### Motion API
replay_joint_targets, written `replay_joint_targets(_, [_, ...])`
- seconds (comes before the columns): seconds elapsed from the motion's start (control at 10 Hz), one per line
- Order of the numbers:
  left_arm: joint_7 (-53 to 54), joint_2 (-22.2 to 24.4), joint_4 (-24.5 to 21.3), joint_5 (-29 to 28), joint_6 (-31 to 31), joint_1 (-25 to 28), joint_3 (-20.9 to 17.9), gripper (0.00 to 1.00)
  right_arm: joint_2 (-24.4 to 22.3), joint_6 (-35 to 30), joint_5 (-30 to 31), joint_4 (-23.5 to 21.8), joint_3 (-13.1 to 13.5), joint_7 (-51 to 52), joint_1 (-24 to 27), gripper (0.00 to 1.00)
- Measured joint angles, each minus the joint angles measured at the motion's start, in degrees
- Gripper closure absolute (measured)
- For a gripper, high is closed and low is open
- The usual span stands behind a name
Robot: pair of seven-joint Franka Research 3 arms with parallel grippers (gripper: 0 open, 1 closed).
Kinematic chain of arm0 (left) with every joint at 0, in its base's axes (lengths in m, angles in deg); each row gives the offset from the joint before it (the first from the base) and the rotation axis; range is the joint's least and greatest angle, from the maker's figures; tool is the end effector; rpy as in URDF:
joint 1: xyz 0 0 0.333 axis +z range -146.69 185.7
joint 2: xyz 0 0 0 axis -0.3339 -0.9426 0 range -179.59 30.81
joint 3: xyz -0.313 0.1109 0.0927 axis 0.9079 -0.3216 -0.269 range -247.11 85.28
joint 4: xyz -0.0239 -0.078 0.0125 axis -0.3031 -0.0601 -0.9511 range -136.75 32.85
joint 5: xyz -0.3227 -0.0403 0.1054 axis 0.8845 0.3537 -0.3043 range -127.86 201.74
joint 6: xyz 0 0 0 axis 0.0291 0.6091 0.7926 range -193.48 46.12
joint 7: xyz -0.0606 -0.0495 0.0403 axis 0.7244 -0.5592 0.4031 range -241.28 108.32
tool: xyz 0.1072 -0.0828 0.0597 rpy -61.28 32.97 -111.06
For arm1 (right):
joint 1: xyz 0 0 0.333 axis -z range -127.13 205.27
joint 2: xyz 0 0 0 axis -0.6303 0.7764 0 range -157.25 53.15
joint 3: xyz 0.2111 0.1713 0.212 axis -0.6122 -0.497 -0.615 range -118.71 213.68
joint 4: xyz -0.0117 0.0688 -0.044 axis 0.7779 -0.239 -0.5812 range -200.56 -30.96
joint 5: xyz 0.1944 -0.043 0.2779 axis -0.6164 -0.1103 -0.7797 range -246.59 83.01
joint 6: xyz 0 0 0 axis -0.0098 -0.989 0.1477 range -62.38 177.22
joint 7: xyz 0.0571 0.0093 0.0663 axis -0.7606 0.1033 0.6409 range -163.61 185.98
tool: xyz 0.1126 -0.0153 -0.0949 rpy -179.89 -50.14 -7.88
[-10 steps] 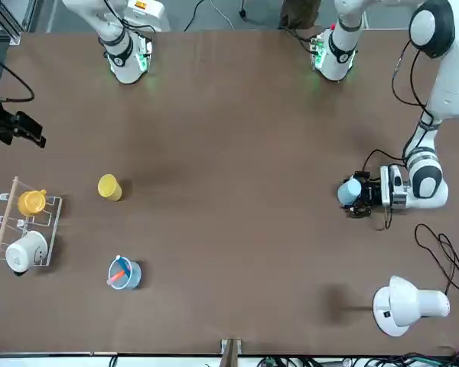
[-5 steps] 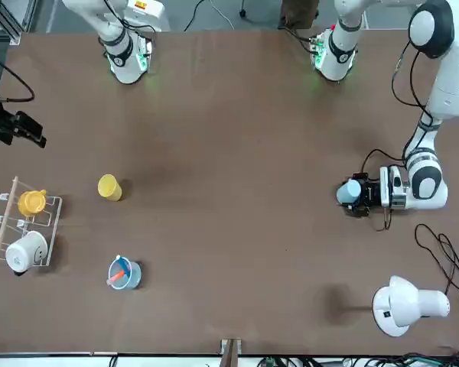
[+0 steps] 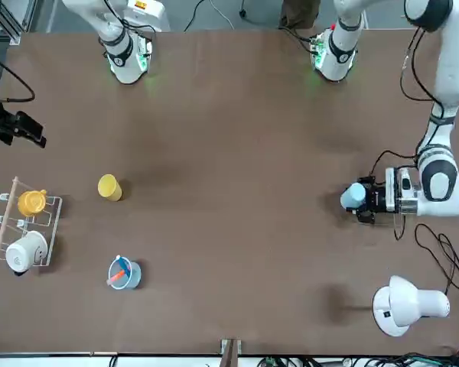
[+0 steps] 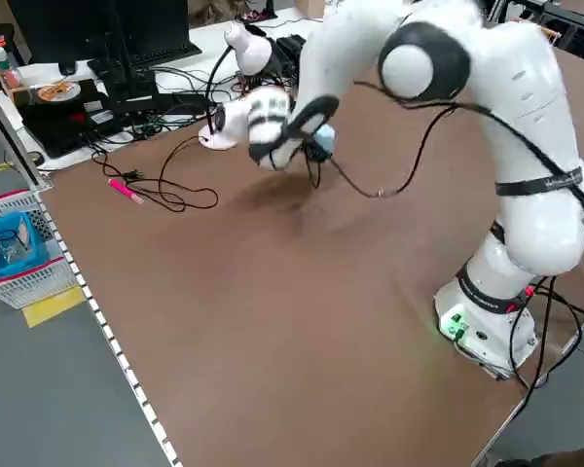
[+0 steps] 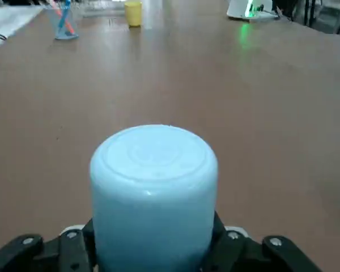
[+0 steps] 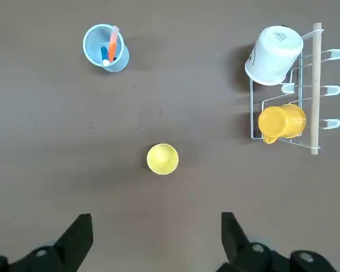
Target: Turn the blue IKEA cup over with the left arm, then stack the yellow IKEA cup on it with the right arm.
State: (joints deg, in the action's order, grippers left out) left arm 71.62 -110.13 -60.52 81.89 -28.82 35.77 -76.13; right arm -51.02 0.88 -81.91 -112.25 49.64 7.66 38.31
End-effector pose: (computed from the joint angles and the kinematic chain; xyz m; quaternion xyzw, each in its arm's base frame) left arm 0.5788 0.0283 0.2448 0.5506 -0.6970 0.2742 0.3685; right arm 0.5054 -0.0119 0.6155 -0.9991 0.0429 0.0049 0.0006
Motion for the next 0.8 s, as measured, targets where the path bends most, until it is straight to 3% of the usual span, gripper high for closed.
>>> replay_joint_targets(0.5, [-30.0, 12.6, -0.2, -15.4, -6.2, -15.4, -0.2, 0.33, 0.2, 0.0, 0.0, -1.0, 0.0, 0.0, 0.0, 0.00])
replay_joint_targets(0.8, [-51.3, 17.4, 0.0, -30.1, -9.7, -25.6, -0.2, 0.33, 0.2, 1.4, 0.0, -3.2, 0.0, 0.1, 0.0, 0.00])
